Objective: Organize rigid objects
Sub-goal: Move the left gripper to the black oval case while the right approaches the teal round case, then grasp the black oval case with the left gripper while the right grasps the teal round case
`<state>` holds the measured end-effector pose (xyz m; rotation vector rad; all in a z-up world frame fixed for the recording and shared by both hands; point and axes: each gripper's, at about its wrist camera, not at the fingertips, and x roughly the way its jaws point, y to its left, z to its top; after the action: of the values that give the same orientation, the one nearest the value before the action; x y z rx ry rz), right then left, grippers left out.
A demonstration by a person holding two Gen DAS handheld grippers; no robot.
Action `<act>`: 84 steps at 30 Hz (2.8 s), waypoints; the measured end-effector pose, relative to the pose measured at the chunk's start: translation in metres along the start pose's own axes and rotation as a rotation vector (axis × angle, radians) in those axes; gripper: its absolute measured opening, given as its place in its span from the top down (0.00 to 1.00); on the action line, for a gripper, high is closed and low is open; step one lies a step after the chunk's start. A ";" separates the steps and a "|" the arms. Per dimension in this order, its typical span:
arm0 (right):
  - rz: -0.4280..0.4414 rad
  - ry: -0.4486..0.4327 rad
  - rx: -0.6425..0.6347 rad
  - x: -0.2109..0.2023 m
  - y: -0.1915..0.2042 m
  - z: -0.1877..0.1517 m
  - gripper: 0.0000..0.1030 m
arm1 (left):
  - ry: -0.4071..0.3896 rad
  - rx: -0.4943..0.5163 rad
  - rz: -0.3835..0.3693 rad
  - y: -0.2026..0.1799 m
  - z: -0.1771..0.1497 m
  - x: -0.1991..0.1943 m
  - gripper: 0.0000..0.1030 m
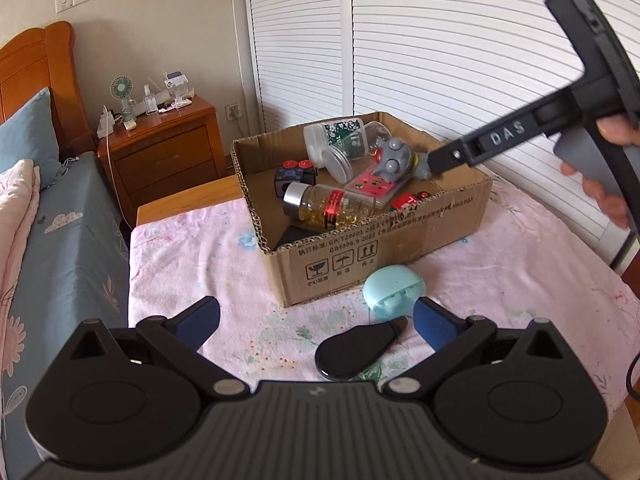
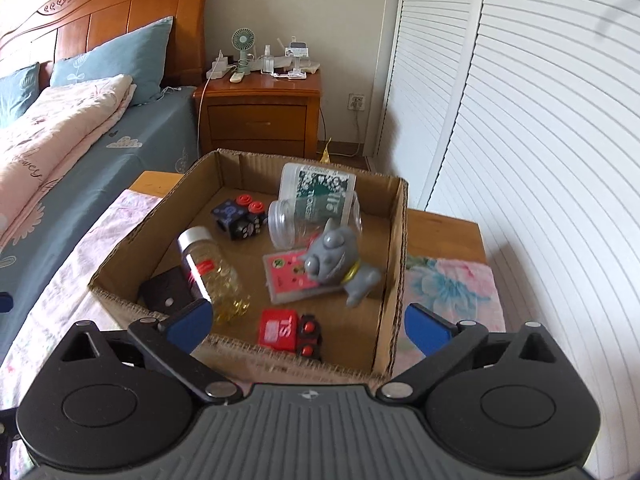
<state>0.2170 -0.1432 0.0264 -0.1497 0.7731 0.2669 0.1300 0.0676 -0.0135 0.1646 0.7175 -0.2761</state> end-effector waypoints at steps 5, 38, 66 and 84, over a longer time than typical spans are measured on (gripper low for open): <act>-0.002 0.002 0.033 -0.010 0.013 -0.026 0.00 | -0.018 0.013 0.075 -0.002 -0.009 -0.005 0.01; -0.092 0.084 0.114 0.071 0.059 -0.091 0.00 | 0.100 0.002 0.080 0.008 -0.034 0.017 0.01; -0.113 0.058 0.137 0.038 0.005 -0.127 0.00 | 0.199 -0.063 -0.013 -0.019 -0.019 0.107 0.01; -0.104 0.038 0.123 0.038 0.004 -0.129 0.00 | 0.231 -0.207 -0.030 -0.025 -0.030 0.083 0.01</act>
<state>0.1561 -0.1621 -0.0920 -0.0782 0.8146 0.1179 0.1635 0.0355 -0.0924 -0.0117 0.9732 -0.2121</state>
